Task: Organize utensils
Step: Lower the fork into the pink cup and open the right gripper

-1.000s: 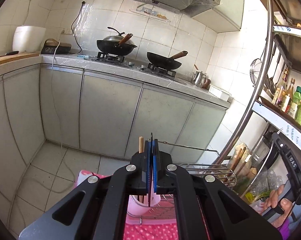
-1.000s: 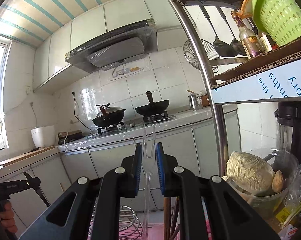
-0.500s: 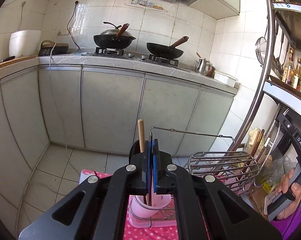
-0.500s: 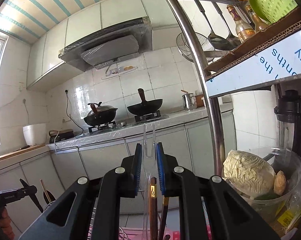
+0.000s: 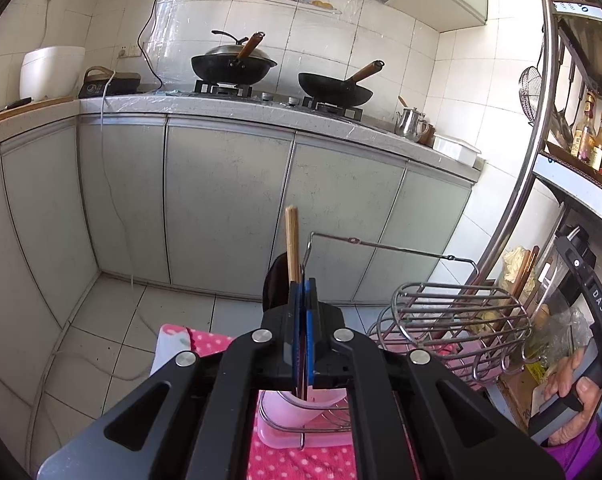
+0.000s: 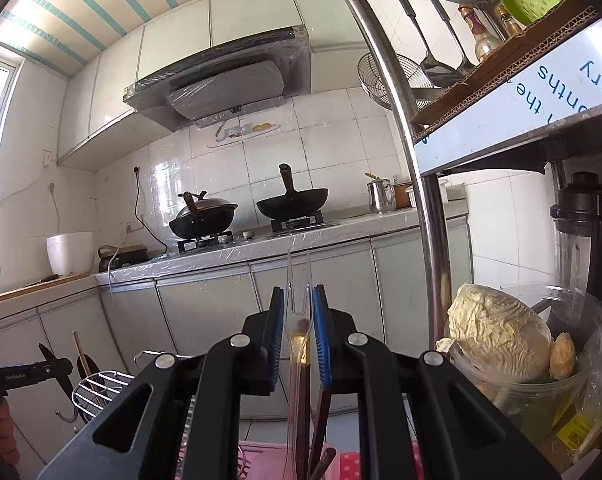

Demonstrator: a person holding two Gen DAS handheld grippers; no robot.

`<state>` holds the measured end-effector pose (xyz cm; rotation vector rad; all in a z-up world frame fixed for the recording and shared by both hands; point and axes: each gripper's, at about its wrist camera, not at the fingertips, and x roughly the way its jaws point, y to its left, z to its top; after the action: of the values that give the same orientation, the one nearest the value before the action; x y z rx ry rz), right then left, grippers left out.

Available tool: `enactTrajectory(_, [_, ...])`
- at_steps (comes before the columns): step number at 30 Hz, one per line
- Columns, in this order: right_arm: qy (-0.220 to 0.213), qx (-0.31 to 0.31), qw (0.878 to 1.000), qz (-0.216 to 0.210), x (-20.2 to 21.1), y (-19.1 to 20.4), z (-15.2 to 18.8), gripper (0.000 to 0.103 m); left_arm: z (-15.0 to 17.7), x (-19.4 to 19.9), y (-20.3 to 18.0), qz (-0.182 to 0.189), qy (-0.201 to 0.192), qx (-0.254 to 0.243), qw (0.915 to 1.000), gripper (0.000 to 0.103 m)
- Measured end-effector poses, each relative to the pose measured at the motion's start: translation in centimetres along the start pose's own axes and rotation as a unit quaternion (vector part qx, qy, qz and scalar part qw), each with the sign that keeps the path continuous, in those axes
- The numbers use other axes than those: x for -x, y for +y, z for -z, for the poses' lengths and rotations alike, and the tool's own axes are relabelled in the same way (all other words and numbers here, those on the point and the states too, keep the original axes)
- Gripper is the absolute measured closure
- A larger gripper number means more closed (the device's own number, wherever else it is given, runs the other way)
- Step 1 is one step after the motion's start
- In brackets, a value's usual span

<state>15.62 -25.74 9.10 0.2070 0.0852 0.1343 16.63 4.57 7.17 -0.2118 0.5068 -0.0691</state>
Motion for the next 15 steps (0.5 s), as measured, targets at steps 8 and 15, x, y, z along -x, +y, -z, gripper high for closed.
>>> enactTrajectory(8, [0.031, -0.026, 0.999, 0.008, 2.6, -0.6, 2.7, 0.089, 1.6, -0.6, 0.3, -0.001, 0.021, 0.008, 0.9998, 0.101])
enactTrajectory(15, [0.090, -0.071, 0.993, 0.010, 1.8, -2.3, 5.3, 0.089, 2.6, -1.8, 0.7, -0.005, 0.036, 0.014, 0.9992, 0.101])
